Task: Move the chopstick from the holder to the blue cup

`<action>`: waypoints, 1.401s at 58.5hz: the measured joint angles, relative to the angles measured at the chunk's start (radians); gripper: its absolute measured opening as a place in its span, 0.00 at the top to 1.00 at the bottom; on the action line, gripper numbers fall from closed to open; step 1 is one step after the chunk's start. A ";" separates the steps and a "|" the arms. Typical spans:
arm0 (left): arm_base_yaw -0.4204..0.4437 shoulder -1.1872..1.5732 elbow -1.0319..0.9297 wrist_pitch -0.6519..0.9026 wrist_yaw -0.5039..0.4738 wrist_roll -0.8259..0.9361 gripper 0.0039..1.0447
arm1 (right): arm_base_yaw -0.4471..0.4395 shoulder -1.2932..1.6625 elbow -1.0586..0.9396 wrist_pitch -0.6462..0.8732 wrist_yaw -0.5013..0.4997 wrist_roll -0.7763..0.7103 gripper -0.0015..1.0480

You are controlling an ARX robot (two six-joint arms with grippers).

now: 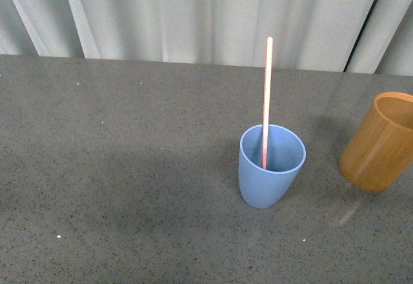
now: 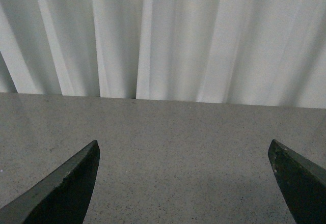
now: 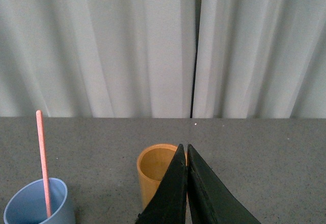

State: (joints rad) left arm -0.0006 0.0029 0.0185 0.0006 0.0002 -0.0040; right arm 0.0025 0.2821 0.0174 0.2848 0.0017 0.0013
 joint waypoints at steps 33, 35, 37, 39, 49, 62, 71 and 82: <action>0.000 0.000 0.000 0.000 0.000 0.000 0.06 | 0.000 -0.267 0.000 -0.278 0.000 0.001 0.99; 0.000 0.000 0.000 0.000 0.000 0.000 0.06 | 0.000 -0.275 0.000 -0.278 0.000 0.001 0.99; 0.000 0.000 0.000 0.000 0.000 0.000 0.06 | 0.000 -0.277 0.000 -0.280 0.000 0.001 0.99; 0.000 0.000 0.000 0.000 0.000 0.000 0.06 | 0.000 -0.278 0.000 -0.283 0.000 0.001 0.99; 0.000 0.000 0.000 0.000 0.000 0.000 0.06 | 0.000 -0.278 0.000 -0.283 0.000 0.000 0.97; 0.000 0.000 0.000 0.000 0.000 0.000 0.06 | 0.000 -0.278 0.000 -0.283 0.000 0.000 0.59; 0.000 0.000 0.000 0.000 0.000 0.000 0.06 | 0.000 -0.278 0.000 -0.283 0.000 0.000 0.34; 0.000 0.000 0.000 0.000 0.000 0.000 0.06 | 0.000 -0.278 0.000 -0.283 0.000 0.002 0.09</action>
State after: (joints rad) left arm -0.0006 0.0032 0.0185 0.0006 -0.0002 -0.0040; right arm 0.0025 0.0044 0.0177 0.0017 0.0017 0.0029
